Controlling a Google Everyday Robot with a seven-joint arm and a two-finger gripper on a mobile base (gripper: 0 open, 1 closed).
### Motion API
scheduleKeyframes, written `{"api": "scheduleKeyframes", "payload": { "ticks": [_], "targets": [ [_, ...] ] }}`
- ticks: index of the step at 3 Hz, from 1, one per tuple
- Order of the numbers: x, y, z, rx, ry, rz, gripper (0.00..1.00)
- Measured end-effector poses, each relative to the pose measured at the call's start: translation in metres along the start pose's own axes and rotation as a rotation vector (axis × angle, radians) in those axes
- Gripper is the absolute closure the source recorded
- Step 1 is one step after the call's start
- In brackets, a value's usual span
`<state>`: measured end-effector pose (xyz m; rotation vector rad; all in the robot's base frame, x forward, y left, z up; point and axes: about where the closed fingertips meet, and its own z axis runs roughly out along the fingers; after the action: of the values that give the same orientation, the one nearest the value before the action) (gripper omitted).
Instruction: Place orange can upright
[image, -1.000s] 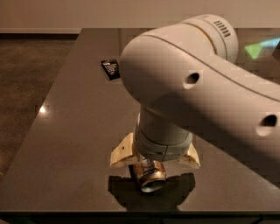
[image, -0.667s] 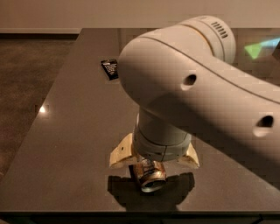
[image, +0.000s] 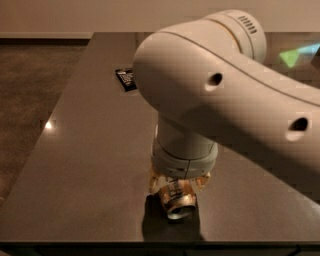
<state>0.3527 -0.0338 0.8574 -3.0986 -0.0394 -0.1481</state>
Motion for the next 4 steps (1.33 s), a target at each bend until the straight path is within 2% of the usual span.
{"api": "scheduleKeyframes", "payload": {
  "ticks": [1, 2, 3, 4],
  "targets": [
    [0.002, 0.002, -0.003, -0.007, -0.004, -0.004, 0.64],
    [0.008, -0.002, -0.013, 0.000, -0.047, 0.050, 0.88],
    [0.018, -0.008, -0.030, 0.041, -0.142, 0.180, 1.00],
    [0.040, -0.019, -0.054, 0.150, -0.278, 0.379, 1.00]
  ]
}}
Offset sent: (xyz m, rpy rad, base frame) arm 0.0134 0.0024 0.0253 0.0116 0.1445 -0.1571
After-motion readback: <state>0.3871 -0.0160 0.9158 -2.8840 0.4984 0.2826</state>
